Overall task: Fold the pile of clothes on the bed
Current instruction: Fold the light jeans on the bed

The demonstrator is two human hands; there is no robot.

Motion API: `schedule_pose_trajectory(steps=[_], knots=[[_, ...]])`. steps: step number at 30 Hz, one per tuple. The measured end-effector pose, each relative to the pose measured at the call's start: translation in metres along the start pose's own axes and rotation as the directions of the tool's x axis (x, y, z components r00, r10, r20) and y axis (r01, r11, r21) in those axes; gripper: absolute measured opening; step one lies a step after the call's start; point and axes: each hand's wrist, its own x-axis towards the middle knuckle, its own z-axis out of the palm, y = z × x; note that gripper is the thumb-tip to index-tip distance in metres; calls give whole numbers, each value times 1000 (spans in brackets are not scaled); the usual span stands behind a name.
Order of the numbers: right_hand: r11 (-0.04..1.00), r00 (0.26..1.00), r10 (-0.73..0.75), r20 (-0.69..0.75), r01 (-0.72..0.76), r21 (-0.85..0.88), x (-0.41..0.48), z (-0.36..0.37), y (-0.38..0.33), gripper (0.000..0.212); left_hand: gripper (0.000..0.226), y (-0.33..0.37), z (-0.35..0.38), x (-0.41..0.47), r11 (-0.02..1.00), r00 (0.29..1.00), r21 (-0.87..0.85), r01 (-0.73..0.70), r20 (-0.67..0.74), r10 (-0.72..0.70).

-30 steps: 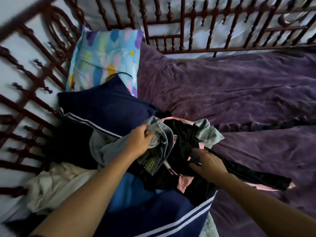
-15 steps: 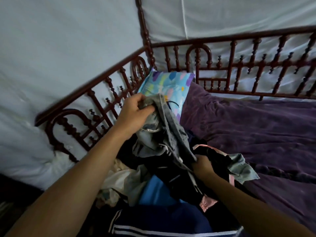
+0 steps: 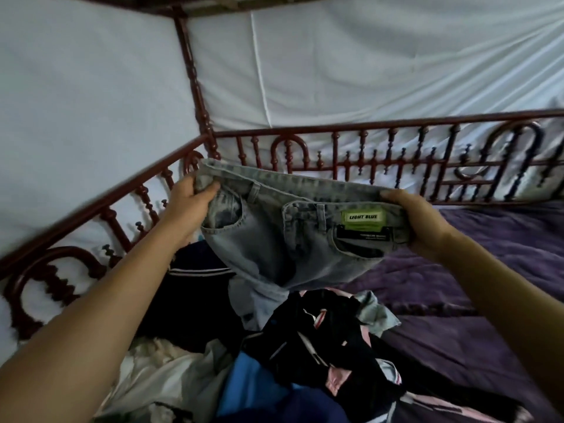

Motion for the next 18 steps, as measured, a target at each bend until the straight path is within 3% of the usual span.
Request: schedule_pose_trajectory(steps=[3,6,8,11,15,18], knots=[[990,979,-139,152,142,-13,-34,11,-18,25,3,16,-8,21,957,974,202,-209,-42,221],[971,949,-190,251,219,-95,-67,19,-30,36,7,42,-3,42,880,914,263,-395,12,406],[952,952,-260,162,281,-120,-86,19,-38,35,8,62,12,50,855,887,247,-457,47,460],[926,923,-376,-83,378,9,-113,5,-55,24,9,97,42,52,803,828,212,-557,63,558],[868,809,-474,-349,497,-27,-159,-38,-89,18,17,143,100,43,700,714,141,-700,126,688],[853,705,-509,-493,488,-183,-200,-82,-95,11,27,154,166,26,686,700,157,-711,253,668]])
